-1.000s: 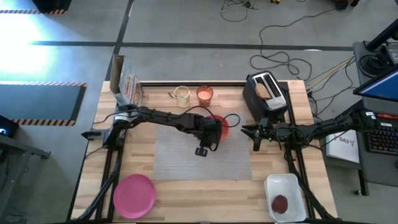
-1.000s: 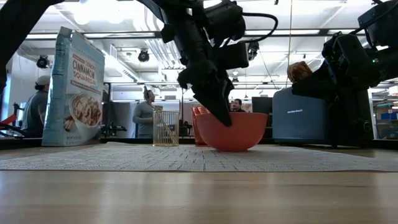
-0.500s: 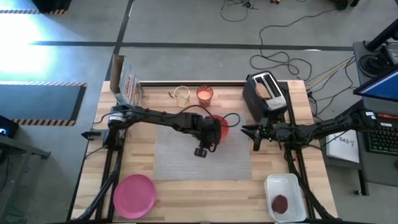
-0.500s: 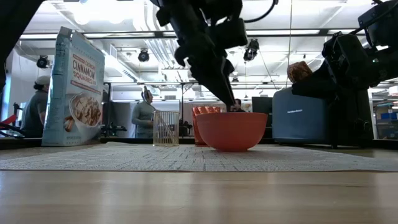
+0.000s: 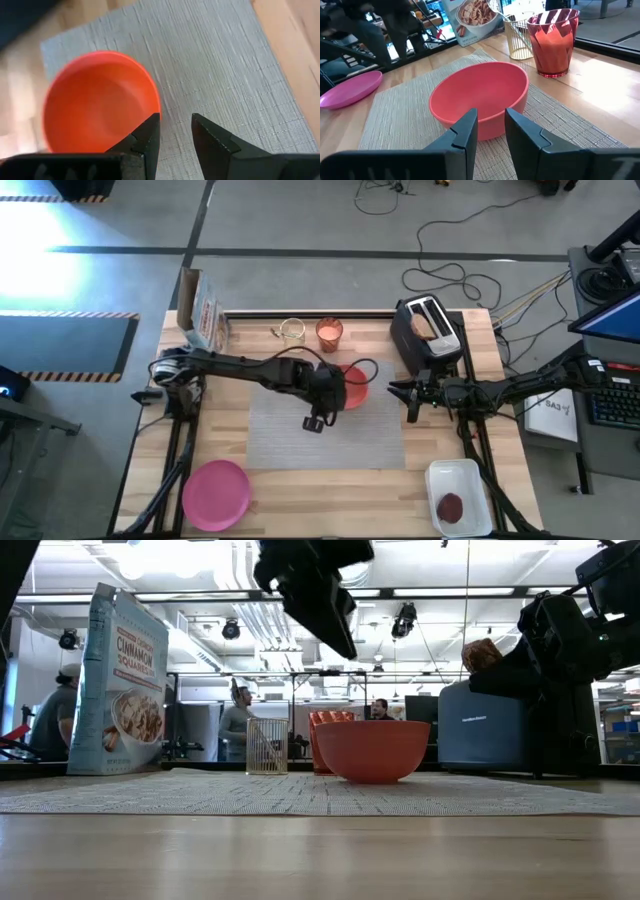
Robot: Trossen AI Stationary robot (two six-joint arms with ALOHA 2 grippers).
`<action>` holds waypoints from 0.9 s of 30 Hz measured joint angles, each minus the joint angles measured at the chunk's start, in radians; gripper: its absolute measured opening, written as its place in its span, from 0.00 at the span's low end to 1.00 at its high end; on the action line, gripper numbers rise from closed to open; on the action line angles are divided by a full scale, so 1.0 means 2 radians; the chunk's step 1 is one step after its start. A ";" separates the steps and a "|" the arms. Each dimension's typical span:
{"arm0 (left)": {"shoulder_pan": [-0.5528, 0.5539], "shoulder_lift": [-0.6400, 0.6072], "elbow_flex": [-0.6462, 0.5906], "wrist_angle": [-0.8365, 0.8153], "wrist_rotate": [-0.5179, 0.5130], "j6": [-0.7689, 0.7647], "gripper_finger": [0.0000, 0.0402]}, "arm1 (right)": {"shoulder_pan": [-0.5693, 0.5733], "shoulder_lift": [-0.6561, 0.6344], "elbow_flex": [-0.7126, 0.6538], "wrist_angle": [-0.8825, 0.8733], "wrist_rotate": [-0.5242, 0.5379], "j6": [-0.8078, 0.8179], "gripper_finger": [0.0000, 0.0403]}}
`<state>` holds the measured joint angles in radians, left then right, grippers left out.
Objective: Arrange a breakfast setting
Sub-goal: Put the pink plate on the gray placemat
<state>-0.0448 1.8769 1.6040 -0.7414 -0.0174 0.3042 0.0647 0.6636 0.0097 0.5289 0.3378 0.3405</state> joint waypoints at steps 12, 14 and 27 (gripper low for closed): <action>-0.024 -0.051 -0.050 -0.035 -0.052 -0.058 0.24 | 0.000 0.000 0.000 0.000 0.000 0.000 0.21; -0.038 -0.069 -0.068 -0.034 -0.071 -0.075 0.24 | 0.000 0.000 0.000 0.000 0.000 0.000 0.21; -0.098 -0.181 -0.229 -0.047 -0.104 -0.267 0.24 | 0.000 0.000 0.000 0.000 0.000 0.000 0.21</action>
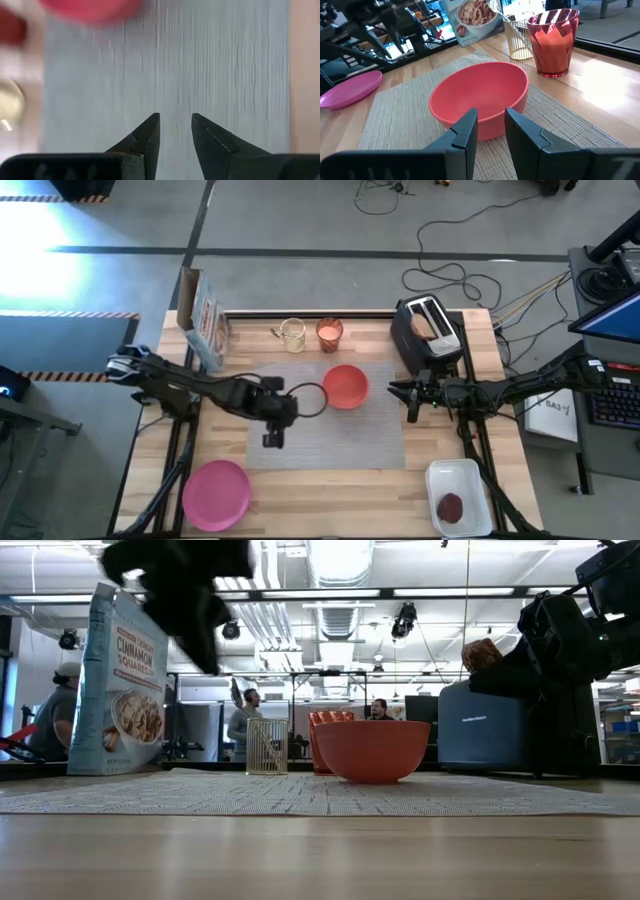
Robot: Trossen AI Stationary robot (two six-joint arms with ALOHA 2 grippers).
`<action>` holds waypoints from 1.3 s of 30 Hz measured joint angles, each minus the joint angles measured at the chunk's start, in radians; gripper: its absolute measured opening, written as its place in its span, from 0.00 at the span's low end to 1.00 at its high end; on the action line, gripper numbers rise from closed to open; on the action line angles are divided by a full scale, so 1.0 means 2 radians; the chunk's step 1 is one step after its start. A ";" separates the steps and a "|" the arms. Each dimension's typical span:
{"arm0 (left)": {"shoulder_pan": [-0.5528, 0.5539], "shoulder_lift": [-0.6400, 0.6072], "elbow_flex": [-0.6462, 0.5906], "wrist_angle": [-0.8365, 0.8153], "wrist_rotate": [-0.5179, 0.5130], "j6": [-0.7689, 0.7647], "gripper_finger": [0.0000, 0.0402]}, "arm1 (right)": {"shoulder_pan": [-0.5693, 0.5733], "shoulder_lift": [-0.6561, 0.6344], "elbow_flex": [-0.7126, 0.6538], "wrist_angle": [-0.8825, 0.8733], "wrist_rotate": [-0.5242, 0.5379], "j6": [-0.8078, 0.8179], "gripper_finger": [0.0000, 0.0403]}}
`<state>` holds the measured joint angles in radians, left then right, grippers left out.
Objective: Arrange a breakfast setting
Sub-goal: Put the pink plate on the gray placemat
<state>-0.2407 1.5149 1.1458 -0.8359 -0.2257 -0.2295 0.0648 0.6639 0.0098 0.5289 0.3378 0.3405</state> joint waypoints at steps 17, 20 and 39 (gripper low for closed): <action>-0.086 -0.029 -0.076 -0.002 0.105 -0.369 0.26 | 0.000 0.000 0.000 0.000 0.000 0.000 0.21; -0.115 -0.025 -0.076 -0.001 0.106 -0.441 0.29 | 0.000 0.000 0.000 0.000 0.000 0.000 0.21; -0.223 0.027 -0.075 0.076 0.139 -0.707 0.39 | 0.000 0.000 0.000 0.000 0.000 0.000 0.21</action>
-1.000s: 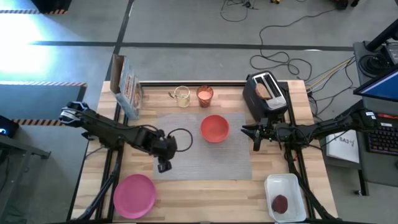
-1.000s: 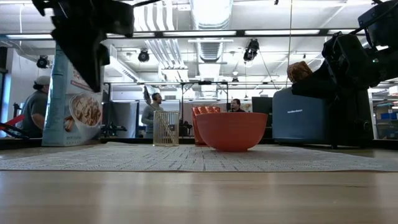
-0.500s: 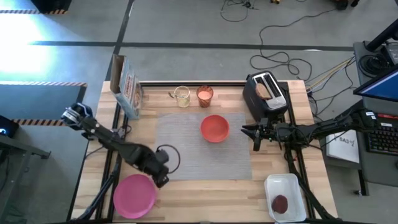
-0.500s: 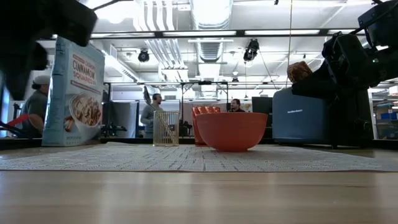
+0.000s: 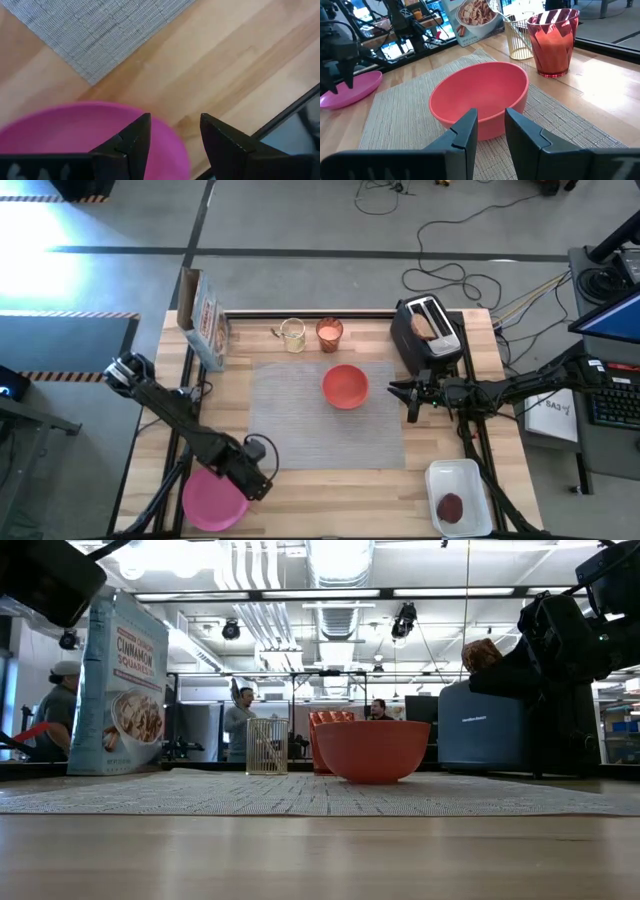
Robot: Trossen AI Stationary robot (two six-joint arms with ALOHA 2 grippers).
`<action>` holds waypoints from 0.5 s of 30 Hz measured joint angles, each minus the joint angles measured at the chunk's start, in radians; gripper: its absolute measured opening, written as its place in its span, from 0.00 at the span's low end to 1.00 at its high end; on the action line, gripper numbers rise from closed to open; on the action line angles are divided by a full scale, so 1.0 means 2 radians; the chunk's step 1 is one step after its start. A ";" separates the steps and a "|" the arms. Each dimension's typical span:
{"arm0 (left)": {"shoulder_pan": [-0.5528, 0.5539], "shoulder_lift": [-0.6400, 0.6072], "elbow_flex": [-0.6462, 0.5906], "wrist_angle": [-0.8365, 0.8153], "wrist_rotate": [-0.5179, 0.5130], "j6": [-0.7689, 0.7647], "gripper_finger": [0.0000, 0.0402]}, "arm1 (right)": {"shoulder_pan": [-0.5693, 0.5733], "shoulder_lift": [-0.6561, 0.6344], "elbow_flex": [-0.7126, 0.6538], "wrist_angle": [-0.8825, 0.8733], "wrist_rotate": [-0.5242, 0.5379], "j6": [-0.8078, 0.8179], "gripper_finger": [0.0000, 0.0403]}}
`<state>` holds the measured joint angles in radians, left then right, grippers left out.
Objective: Arrange a breakfast setting
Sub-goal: Put the pink plate on the gray placemat
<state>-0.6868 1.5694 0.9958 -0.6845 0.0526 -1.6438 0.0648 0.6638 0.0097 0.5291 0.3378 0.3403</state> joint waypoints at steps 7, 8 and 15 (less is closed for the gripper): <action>0.000 0.015 0.000 0.045 0.000 -0.098 0.39 | 0.000 0.000 0.000 0.000 0.000 0.000 0.21; 0.000 0.016 0.000 0.049 0.000 -0.108 0.39 | 0.000 0.000 0.000 0.000 0.000 0.000 0.21; -0.010 0.028 0.000 0.069 0.004 -0.162 0.39 | 0.000 0.000 0.000 0.000 0.000 0.000 0.21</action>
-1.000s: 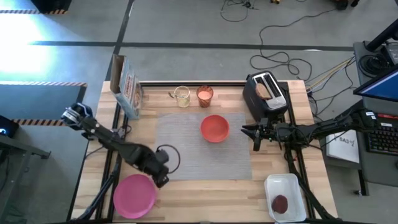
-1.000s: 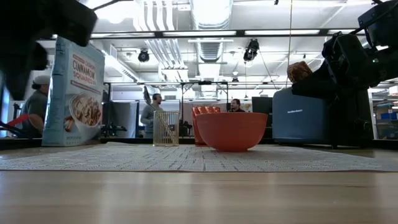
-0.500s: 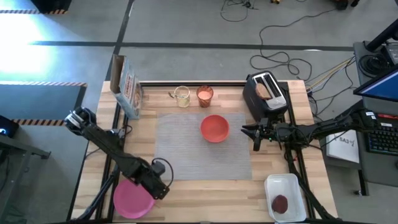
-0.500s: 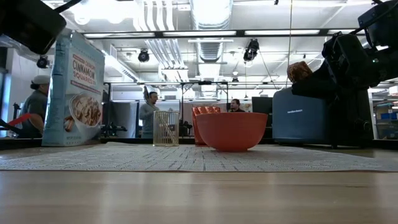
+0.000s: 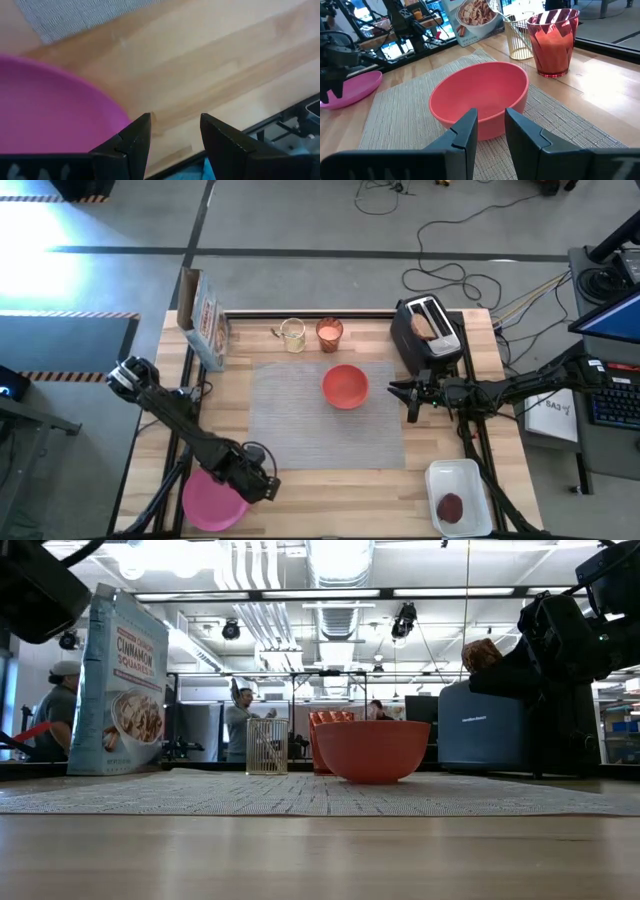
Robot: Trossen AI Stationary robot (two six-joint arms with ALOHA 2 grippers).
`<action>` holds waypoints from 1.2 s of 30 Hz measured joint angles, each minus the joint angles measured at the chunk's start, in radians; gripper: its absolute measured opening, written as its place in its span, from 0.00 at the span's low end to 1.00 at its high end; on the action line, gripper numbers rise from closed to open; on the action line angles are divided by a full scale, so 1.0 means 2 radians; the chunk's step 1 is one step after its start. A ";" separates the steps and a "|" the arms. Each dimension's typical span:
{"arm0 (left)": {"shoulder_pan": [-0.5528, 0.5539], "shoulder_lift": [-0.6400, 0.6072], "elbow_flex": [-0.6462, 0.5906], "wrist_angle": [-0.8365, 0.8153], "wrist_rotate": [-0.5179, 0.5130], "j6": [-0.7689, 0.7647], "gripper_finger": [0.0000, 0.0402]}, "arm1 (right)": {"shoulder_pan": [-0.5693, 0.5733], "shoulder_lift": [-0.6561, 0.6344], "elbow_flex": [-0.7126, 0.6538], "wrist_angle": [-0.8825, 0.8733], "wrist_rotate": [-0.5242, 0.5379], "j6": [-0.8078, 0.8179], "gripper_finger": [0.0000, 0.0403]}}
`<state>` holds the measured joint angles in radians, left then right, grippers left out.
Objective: Arrange a breakfast setting
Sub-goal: Put the pink plate on the gray placemat
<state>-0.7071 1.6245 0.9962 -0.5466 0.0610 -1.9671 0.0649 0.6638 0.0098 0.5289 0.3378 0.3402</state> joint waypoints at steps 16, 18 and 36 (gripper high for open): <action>-0.013 0.005 0.000 0.001 0.017 -0.124 0.39 | 0.000 0.000 0.000 0.000 0.000 0.000 0.21; -0.013 0.005 0.000 0.001 0.017 -0.137 0.39 | 0.000 0.000 0.000 0.000 0.000 0.000 0.21; -0.014 0.071 0.044 -0.001 0.014 -0.170 0.39 | 0.000 0.000 0.000 0.000 0.000 0.000 0.21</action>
<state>-0.7343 1.7662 1.0843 -0.5487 0.0899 -2.3079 0.0650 0.6639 0.0097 0.5293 0.3378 0.3405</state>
